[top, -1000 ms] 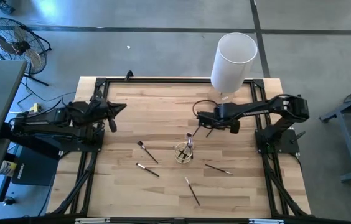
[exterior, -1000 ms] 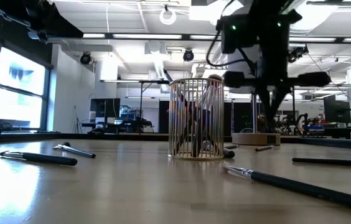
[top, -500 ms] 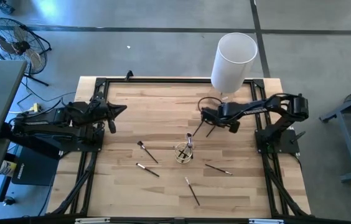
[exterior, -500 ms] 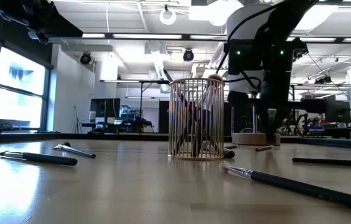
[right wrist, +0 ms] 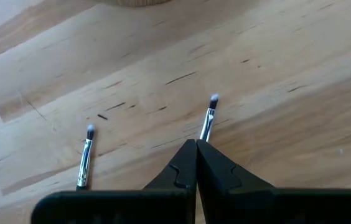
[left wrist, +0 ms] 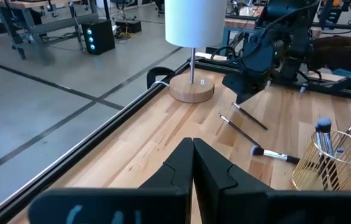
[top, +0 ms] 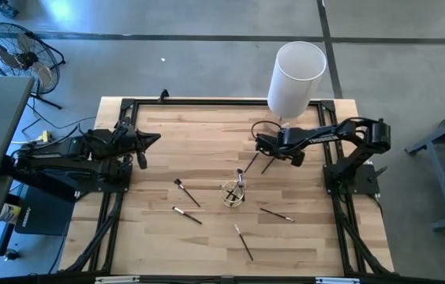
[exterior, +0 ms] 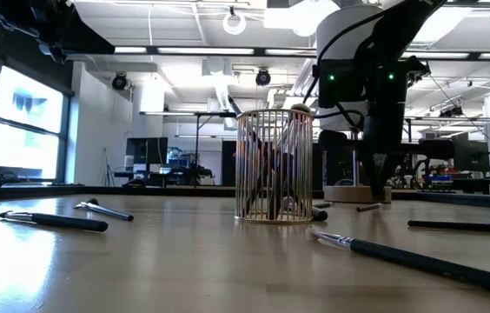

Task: Put items in baskets/containers
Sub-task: Put the eyeshadow brush into the mesh organizer

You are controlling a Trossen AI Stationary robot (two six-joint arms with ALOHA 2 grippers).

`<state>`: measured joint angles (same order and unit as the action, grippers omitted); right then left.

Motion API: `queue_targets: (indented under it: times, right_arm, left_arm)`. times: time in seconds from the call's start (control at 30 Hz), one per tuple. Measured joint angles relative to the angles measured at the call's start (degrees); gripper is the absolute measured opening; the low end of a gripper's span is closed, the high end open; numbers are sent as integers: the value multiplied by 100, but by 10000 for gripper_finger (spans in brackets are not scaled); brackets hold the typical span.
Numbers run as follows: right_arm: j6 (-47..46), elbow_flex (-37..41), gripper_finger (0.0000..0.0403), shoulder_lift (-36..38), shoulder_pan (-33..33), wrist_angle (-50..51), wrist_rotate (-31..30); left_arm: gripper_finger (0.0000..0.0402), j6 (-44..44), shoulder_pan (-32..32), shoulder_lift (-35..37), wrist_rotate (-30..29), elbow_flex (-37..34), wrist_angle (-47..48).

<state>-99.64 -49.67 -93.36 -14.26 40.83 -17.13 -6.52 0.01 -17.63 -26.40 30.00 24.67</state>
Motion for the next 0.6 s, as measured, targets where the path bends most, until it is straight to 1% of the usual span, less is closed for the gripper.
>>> queue_targets:
  times: [0.13,0.2,0.37,0.47,0.53,0.6]
  right_arm:
    - [114,0,3,0,-2,20,55]
    - [116,0,15,0,-2,25,55]
    - [207,0,76,0,-2,8,54]
    - [80,0,112,0,-2,27,10]
    - [-4,0,128,0,-11,25,-122]
    - [-69,0,135,0,-69,27,-132]
  left_arm:
    - [0,2,0,-1,-13,2,0]
    - [0,0,0,0,-15,2,0]
    - [0,2,0,-2,-22,2,2]
    - [0,2,0,-2,-71,2,4]
    - [0,2,1,-2,-111,2,27]
    - [0,2,0,-2,-124,2,47]
